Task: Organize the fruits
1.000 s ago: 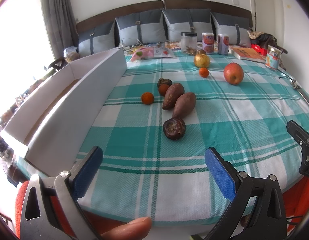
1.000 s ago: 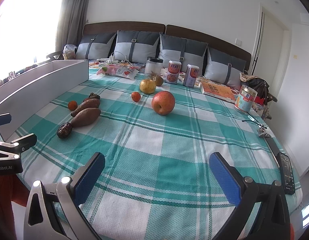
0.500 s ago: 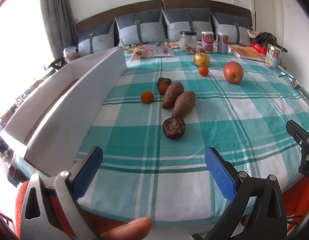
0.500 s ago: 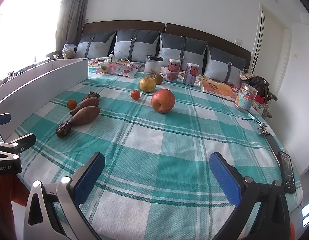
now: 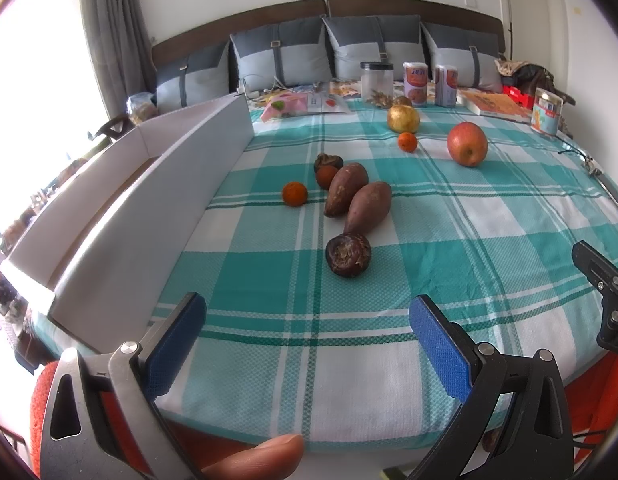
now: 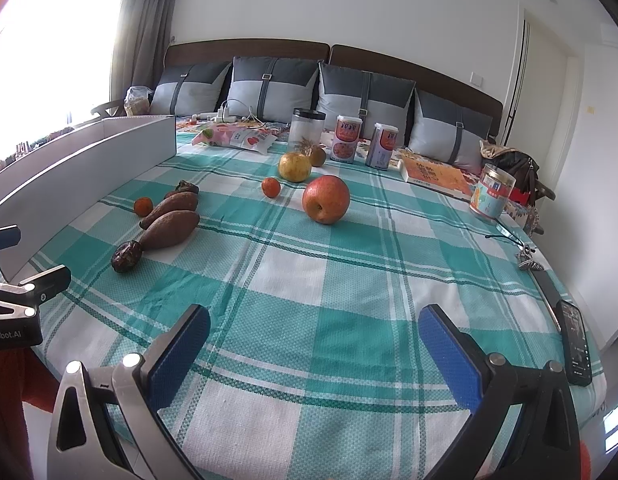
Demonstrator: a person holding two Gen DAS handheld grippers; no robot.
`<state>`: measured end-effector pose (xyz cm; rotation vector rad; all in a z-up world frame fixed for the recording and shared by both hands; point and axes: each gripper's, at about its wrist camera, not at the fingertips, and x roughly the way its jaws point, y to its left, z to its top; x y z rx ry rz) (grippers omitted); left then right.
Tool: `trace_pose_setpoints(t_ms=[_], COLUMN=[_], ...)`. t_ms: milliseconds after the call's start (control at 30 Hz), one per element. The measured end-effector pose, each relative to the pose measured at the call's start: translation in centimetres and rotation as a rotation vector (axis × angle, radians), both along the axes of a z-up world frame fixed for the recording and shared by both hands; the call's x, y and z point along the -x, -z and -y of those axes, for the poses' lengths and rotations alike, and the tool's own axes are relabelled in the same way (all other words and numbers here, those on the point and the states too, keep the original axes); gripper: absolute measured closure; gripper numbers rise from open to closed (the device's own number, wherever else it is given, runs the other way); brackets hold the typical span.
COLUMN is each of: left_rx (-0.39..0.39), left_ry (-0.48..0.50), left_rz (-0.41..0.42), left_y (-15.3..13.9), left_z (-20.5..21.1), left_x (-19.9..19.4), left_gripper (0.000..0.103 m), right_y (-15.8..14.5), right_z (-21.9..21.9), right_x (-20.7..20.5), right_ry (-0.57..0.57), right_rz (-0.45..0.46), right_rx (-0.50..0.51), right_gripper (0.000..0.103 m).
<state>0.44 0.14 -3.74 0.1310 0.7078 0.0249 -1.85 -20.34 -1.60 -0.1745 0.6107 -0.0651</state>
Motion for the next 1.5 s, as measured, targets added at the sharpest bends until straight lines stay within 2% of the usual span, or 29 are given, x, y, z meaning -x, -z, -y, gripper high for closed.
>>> trace_pose_setpoints(t_ms=[1033, 1200, 1333, 1500], left_rx=[-0.004, -0.010, 0.038, -0.026], left_ry=[-0.002, 0.002, -0.017, -0.017], left_rz=[-0.023, -0.070, -0.151, -0.184], left_y=[0.8, 2.0, 3.6, 5.8], left_z=[0.1, 0.2, -0.3, 0.0], left_x=[-0.2, -1.4, -3.4, -4.6], left_gripper=[0.001, 0.001, 0.001, 0.001], right_y=[1.4, 2.0, 3.4, 5.3], right_z=[1.0, 1.4, 2.0, 3.4], right_x=[-1.3, -1.8, -2.3, -3.5], right_ry=[0.030, 0.041, 0.058, 0.082], right_rz=[-0.071, -0.098, -0.145, -0.204], right_rx=[-0.006, -0.018, -0.022, -0.059], right_gripper=[0.000, 0.000, 0.000, 0.000])
